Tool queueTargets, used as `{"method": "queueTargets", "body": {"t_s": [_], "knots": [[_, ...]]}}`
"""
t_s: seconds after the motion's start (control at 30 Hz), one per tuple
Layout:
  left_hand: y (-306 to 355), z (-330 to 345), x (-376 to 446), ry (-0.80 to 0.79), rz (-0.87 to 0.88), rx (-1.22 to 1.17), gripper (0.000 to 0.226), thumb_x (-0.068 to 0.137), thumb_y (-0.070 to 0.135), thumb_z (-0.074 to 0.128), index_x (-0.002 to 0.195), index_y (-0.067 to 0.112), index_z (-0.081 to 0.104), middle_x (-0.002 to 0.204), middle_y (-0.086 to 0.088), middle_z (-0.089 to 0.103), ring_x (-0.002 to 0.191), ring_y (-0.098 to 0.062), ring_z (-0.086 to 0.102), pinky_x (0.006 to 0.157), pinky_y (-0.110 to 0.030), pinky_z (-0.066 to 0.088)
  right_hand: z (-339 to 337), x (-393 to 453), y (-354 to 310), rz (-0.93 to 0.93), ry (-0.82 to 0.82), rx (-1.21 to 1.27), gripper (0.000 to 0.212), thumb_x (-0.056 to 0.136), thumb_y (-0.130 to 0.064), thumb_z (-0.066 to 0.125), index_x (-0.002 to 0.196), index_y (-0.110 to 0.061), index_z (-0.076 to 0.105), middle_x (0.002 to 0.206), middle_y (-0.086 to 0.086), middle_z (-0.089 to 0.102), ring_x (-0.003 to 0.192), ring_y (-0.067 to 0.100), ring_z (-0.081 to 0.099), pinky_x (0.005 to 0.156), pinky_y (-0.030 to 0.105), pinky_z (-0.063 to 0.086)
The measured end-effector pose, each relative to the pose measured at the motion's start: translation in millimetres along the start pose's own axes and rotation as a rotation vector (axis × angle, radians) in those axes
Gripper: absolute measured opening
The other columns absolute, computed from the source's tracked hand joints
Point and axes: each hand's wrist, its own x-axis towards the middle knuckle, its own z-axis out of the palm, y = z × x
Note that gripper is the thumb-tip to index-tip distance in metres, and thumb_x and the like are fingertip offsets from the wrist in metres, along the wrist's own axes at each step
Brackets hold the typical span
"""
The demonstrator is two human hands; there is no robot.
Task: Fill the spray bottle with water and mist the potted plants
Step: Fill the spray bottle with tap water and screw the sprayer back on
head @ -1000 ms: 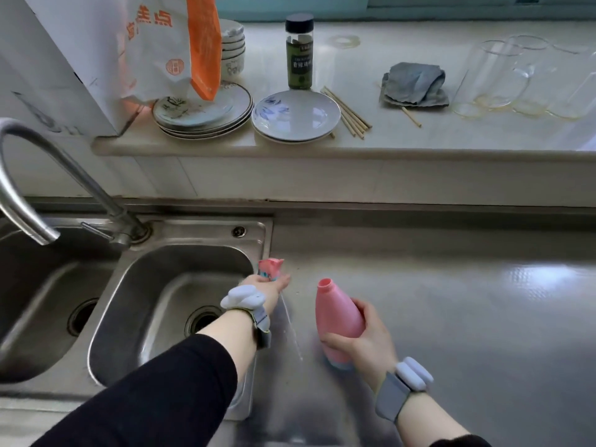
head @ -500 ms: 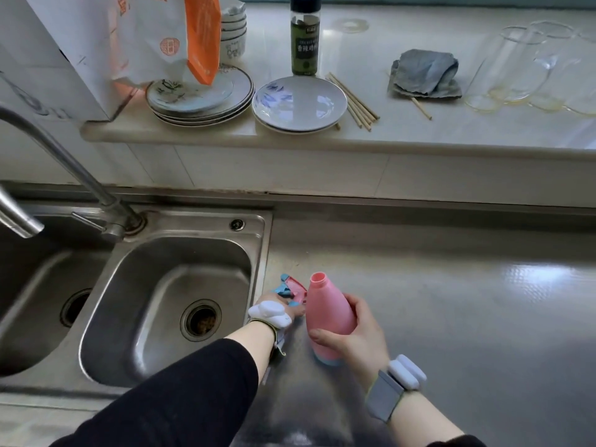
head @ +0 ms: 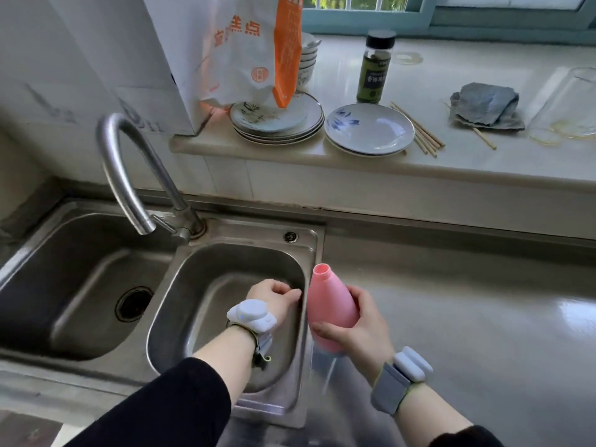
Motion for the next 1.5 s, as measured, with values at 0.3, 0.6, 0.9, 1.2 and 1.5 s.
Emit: {"method": "queueTargets", "body": {"t_s": [0.3, 0.6, 0.9, 1.2, 1.5], "knots": [[-63, -119, 40, 0.142, 0.028, -0.098, 0.024, 0.078, 0.040, 0.073, 0.098, 0.028, 0.066, 0.083, 0.021, 0.061, 0.076, 0.006, 0.056, 0.063, -0.011, 0.037, 112, -3, -45, -0.037, -0.042, -0.056, 0.077, 0.049, -0.038, 0.086, 0.114, -0.039, 0.044, 0.105, -0.016, 0.056, 0.091, 0.002, 0.056, 0.060, 0.012, 0.045], [-89, -210, 104, 0.166, -0.005, -0.102, 0.056, 0.083, 0.038, 0.066, 0.131, 0.010, 0.056, 0.120, -0.005, 0.068, 0.115, -0.024, 0.061, 0.097, -0.026, 0.041, 209, 0, -79, -0.006, -0.053, -0.047, 0.066, 0.046, -0.035, 0.078, 0.103, -0.047, 0.048, 0.111, -0.008, 0.052, 0.094, 0.010, 0.058, 0.045, 0.016, 0.050], [-70, -240, 153, 0.100, 0.050, 0.042, 0.043, 0.082, 0.045, 0.058, 0.109, 0.011, 0.064, 0.103, -0.010, 0.071, 0.090, -0.034, 0.066, 0.087, -0.040, 0.052, 246, 6, -91, 0.077, 0.091, -0.101, 0.070, 0.046, -0.045, 0.080, 0.109, -0.047, 0.050, 0.100, -0.016, 0.063, 0.089, 0.005, 0.061, 0.059, 0.017, 0.049], [-50, -241, 177, 0.099, -0.021, 0.103, 0.046, 0.093, 0.040, 0.049, 0.123, 0.007, 0.059, 0.120, -0.016, 0.064, 0.108, -0.037, 0.060, 0.092, -0.038, 0.041, 252, 8, -99, 0.098, 0.129, -0.120, 0.073, 0.045, -0.047, 0.081, 0.112, -0.046, 0.050, 0.099, -0.017, 0.063, 0.088, 0.003, 0.060, 0.065, 0.019, 0.050], [-47, -233, 175, 0.108, 0.063, 0.125, 0.019, 0.098, 0.024, 0.045, 0.098, 0.009, 0.058, 0.126, -0.028, 0.059, 0.117, -0.040, 0.056, 0.092, -0.040, 0.046, 256, 7, -104, 0.098, 0.132, -0.106, 0.073, 0.046, -0.046, 0.080, 0.112, -0.047, 0.048, 0.100, -0.018, 0.061, 0.088, 0.003, 0.060, 0.059, 0.015, 0.048]]}}
